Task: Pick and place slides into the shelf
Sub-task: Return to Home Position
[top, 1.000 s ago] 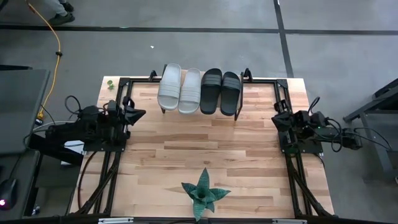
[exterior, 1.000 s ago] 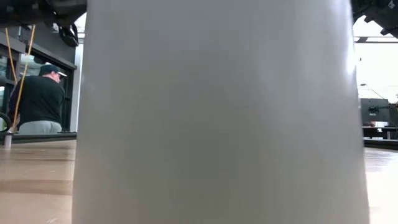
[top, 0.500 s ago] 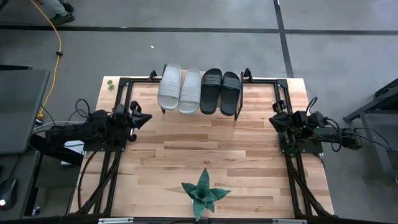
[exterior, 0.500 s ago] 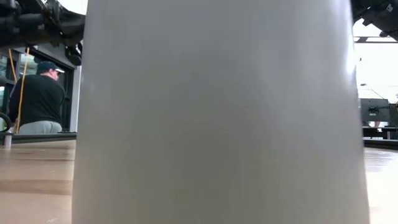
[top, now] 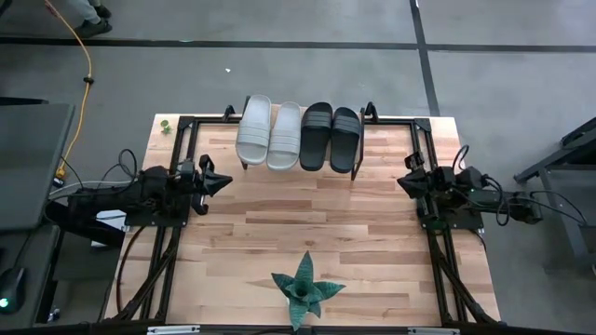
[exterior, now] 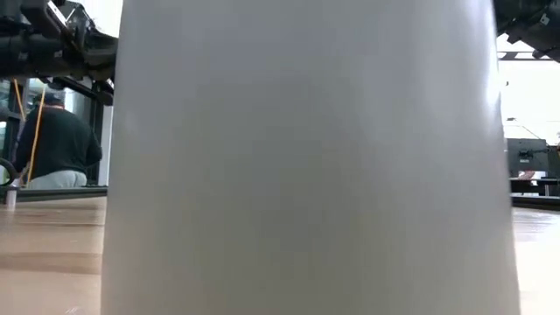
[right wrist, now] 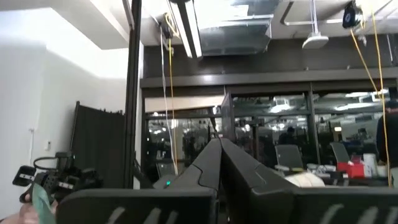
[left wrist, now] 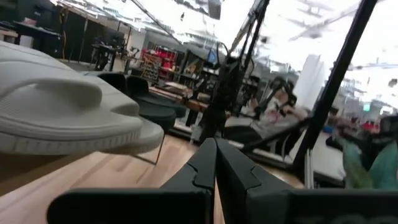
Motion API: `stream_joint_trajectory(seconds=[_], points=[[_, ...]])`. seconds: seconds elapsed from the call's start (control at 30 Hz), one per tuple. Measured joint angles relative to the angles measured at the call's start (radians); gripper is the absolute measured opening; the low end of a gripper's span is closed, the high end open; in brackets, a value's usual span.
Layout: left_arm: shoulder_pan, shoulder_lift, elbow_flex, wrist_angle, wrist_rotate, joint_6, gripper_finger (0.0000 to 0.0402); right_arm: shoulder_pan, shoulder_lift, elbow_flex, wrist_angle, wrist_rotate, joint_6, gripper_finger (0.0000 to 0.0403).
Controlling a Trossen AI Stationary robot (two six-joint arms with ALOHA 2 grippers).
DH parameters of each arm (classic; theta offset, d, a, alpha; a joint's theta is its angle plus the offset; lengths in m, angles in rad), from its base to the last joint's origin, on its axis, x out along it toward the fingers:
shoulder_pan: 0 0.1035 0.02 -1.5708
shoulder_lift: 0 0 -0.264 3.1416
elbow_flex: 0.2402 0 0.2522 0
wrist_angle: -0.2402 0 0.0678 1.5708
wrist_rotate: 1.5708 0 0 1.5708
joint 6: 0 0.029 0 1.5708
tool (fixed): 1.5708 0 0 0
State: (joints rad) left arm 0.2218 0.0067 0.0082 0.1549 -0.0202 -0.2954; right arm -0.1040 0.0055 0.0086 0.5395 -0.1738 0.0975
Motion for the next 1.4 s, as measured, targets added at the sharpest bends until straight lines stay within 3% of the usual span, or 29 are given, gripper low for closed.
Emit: stream_joint_trajectory(seconds=[0.3, 0.67, 1.4], points=[[0.000, 0.000, 0.000, -0.128, 0.005, 0.079, 0.0001, 0.000, 0.000, 0.000, -0.156, 0.008, 0.000, 0.0000], [0.000, 0.000, 0.001, -0.141, 0.011, 0.133, 0.0001, 0.000, 0.000, 0.000, -0.441, 0.137, 0.017, 0.0000], [0.000, 0.150, 0.002, -0.137, 0.000, 0.211, 0.0001, 0.000, 0.007, 0.002, -0.530, 0.144, -0.019, 0.0000]])
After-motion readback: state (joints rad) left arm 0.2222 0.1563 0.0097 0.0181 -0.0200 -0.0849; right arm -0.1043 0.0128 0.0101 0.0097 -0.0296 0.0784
